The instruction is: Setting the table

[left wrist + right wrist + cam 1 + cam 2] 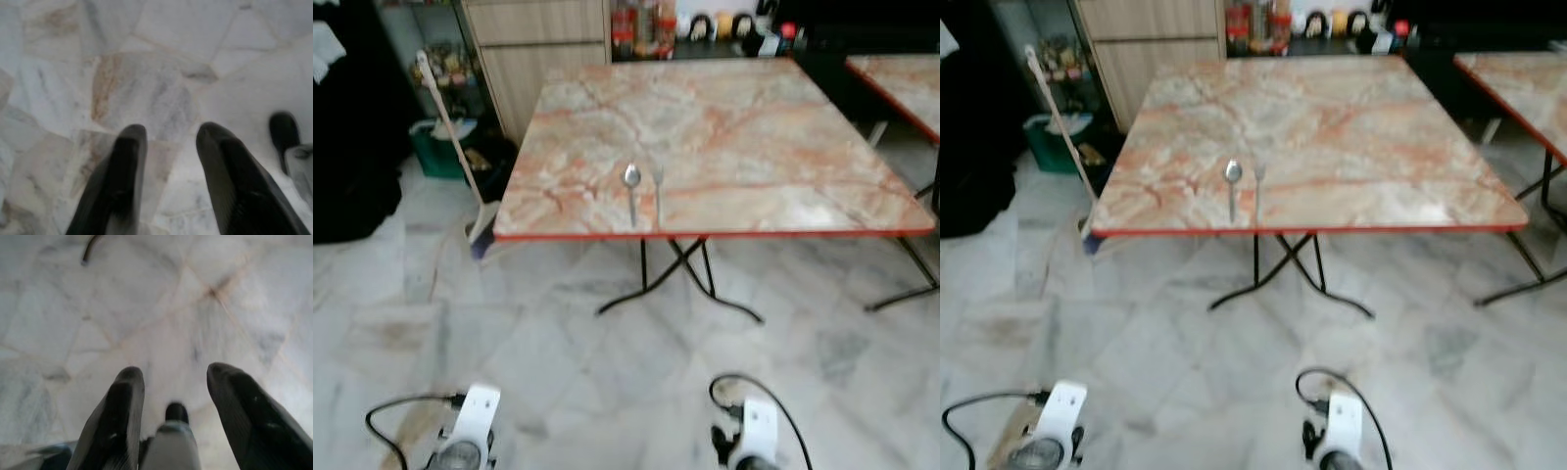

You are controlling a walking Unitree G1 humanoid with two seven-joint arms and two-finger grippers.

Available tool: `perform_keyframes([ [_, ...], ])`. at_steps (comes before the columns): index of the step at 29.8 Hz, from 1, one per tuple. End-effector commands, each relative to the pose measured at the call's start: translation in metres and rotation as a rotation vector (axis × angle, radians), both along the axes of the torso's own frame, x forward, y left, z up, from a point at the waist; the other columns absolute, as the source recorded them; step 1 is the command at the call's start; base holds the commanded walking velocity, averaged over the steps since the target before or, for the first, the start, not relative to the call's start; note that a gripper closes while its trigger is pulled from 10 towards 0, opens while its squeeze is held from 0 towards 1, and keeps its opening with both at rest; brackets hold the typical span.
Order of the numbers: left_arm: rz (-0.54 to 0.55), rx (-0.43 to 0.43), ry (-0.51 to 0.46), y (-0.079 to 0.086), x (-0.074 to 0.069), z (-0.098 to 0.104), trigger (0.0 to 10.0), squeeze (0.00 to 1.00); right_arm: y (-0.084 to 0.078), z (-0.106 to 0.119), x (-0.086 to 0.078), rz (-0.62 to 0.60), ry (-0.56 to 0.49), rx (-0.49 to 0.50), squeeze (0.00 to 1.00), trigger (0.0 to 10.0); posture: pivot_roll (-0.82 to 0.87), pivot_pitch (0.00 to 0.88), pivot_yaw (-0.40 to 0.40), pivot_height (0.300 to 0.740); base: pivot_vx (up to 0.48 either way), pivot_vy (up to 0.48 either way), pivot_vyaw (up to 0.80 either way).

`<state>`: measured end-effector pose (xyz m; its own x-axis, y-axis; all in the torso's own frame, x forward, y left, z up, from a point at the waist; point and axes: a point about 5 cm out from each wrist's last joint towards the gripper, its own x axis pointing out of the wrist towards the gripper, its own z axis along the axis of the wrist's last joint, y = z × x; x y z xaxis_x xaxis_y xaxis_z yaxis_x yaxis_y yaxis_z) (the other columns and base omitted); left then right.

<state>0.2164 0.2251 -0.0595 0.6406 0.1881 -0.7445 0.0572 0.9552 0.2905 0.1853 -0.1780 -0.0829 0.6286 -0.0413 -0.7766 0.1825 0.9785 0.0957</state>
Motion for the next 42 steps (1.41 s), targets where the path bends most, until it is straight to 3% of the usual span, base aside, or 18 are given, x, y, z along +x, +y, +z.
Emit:
perform_keyframes([
  [1,0.016,0.019,0.010,0.0081,-0.0019,0.0007,10.0,0.00,0.0051,0.0009,0.0026,-0.001,-0.008,0.012,0.00,10.0,0.02,0.086,0.028,0.740,0.000,0.476,0.00],
  [19,-0.025,-0.015,-0.037,0.0001,0.0057,0.0042,10.0,0.00,0.0098,-0.0004,0.0005,-0.014,-0.007,0.026,0.00,10.0,0.02,0.105,0.041,0.740,0.000,0.079,0.00],
  [38,-0.031,0.000,-0.014,0.0038,0.0022,0.0027,10.0,0.00,0.0116,0.0008,0.0024,0.030,-0.021,0.008,0.00,10.0,0.02,0.085,0.044,0.740,0.380,0.000,0.05],
  [42,-0.045,-0.010,-0.008,0.0010,0.0017,0.0016,10.0,0.00,0.0091,0.0009,0.0023,-0.015,-0.026,0.029,0.00,10.0,0.02,0.079,0.044,0.740,0.394,0.000,0.40],
])
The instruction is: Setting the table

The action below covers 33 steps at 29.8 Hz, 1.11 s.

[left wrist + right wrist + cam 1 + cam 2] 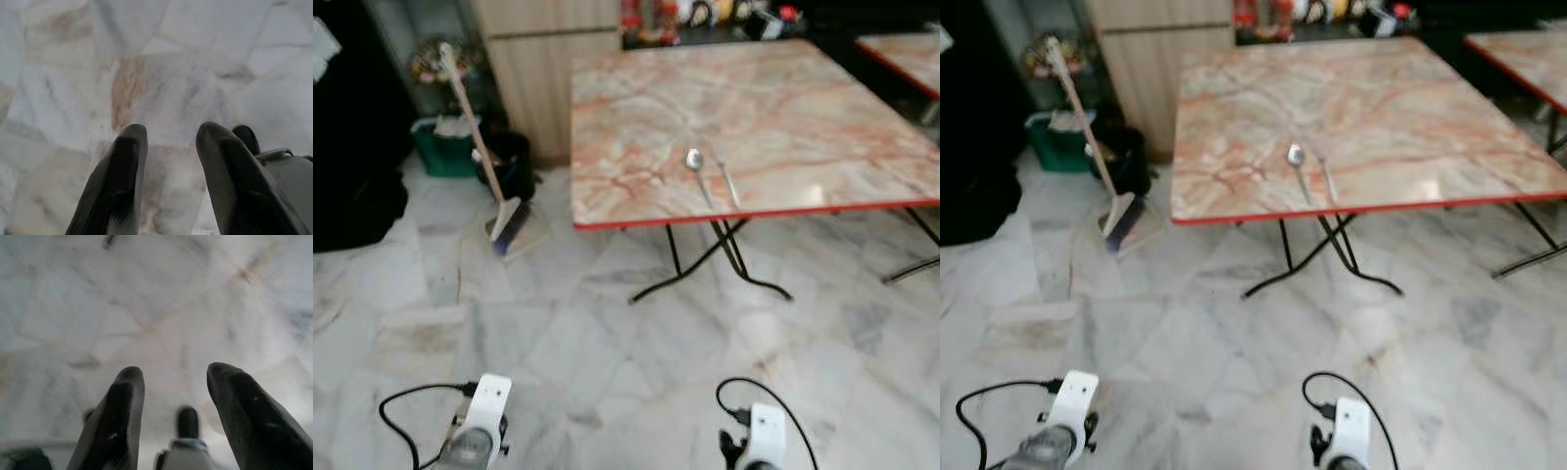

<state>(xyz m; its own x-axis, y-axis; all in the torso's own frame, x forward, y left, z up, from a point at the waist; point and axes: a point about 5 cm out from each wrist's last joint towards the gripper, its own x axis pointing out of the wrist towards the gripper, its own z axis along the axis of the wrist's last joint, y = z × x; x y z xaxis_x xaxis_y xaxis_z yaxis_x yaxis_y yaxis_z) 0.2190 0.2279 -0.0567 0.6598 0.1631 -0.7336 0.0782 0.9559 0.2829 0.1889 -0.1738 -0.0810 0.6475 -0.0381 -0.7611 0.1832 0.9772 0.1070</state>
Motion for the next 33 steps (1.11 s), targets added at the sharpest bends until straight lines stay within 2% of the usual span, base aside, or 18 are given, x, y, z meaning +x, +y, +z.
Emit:
perform_keyframes([
  [1,-0.018,-0.001,0.012,-0.003,-0.001,-0.001,10.0,0.00,0.004,-0.001,-0.002,-0.007,0.002,0.012,0.00,10.0,0.02,0.074,0.041,0.740,0.394,0.000,0.00],
  [13,-0.020,-0.007,0.023,-0.008,-0.003,-0.004,10.0,0.00,-0.005,0.002,0.002,0.014,-0.005,-0.029,0.00,10.0,0.03,0.042,0.014,0.740,0.397,0.000,0.00],
  [17,-0.010,-0.016,0.027,-0.012,-0.004,-0.006,10.0,0.00,-0.007,0.003,0.003,0.133,-0.014,-0.099,0.00,10.0,0.04,0.025,0.001,0.740,0.378,0.000,0.00],
  [19,-0.008,-0.018,0.026,-0.012,-0.004,-0.006,10.0,0.00,-0.007,0.003,0.003,0.143,-0.014,-0.102,0.00,10.0,0.04,0.025,0.001,0.740,0.334,0.000,0.00],
  [22,-0.038,-0.002,0.052,-0.012,-0.007,-0.008,10.0,0.00,-0.013,0.002,-0.001,0.111,-0.014,-0.103,0.00,10.0,0.04,0.018,-0.001,0.740,0.000,0.000,0.00],
  [26,-0.019,-0.011,0.045,-0.012,-0.007,-0.008,10.0,0.00,-0.015,0.001,-0.005,0.115,-0.015,-0.122,0.00,10.0,0.03,0.013,0.001,0.740,0.000,0.000,0.00],
  [33,-0.015,0.015,0.049,-0.009,-0.008,-0.008,10.0,0.00,-0.005,0.006,0.000,0.220,-0.117,-0.118,0.00,10.0,0.04,0.027,-0.007,0.740,0.000,0.000,0.00],
])
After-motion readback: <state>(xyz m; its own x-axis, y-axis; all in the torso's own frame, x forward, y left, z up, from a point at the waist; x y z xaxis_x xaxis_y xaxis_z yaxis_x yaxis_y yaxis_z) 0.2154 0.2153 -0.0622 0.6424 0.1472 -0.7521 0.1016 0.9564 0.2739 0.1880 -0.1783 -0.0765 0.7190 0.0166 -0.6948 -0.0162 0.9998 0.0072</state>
